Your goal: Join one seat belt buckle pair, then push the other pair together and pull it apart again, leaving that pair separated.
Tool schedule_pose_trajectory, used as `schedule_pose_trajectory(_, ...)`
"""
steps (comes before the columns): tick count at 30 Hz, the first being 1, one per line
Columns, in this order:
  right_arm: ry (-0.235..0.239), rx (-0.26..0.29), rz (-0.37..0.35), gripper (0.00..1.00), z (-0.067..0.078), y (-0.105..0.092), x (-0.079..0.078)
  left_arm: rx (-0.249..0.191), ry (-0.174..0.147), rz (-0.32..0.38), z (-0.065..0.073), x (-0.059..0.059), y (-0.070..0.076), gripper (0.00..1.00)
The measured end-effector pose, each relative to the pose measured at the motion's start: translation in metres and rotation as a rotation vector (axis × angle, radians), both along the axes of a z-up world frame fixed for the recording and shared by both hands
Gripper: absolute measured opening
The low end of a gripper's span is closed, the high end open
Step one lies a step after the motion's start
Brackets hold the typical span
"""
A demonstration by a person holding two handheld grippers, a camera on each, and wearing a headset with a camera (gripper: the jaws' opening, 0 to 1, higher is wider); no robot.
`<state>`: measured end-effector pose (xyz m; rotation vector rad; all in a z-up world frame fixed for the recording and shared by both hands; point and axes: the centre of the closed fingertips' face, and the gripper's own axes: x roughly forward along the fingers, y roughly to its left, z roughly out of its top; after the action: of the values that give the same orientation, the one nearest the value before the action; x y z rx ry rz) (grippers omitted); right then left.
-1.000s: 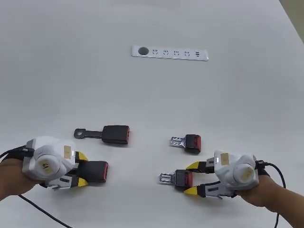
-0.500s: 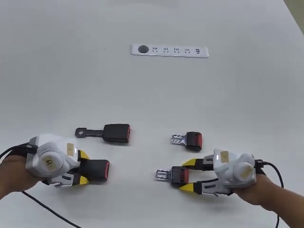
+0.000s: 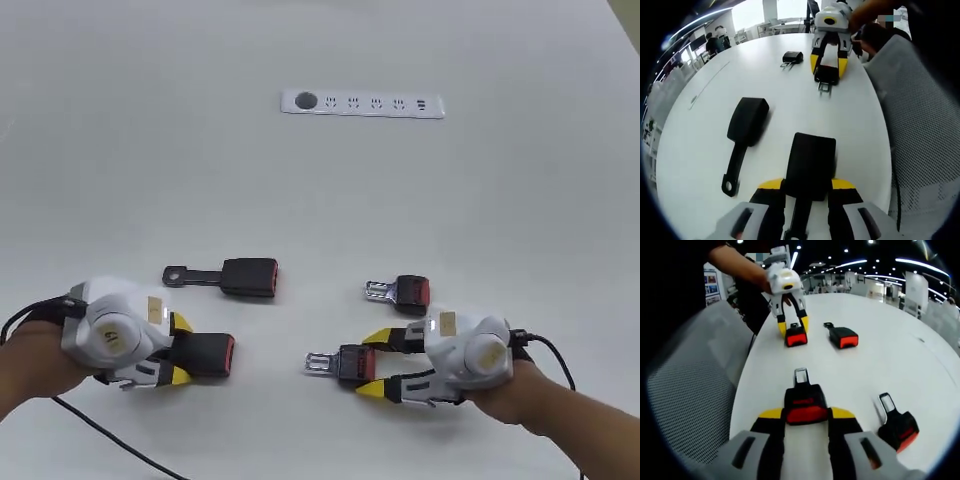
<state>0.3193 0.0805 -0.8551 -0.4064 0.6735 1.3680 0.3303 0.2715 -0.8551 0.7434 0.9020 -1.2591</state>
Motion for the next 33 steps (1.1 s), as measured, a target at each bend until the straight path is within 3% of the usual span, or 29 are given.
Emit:
schedule_pose_trajectory(16, -0.012, 0.034, 0.021, 0.33, 0.001, 0.062, 0.01, 0.005, 0.004, 0.006, -0.001, 0.001, 0.001, 0.34)
schedule_pose_trajectory(29, -0.004, 0.033, 0.034, 0.33, 0.002, 0.093, 0.01, 0.005, 0.0, 0.005, -0.001, 0.0, 0.001, 0.33)
schedule_pose_trajectory(32, -0.006, 0.035, 0.031, 0.33, 0.002, 0.101, 0.01, -0.017, 0.001, 0.021, -0.001, 0.001, 0.001, 0.33)
schedule_pose_trajectory(33, -0.011, 0.033, 0.032, 0.33, 0.002, 0.104, 0.01, -0.002, -0.005, 0.01, -0.002, -0.001, 0.002, 0.33)
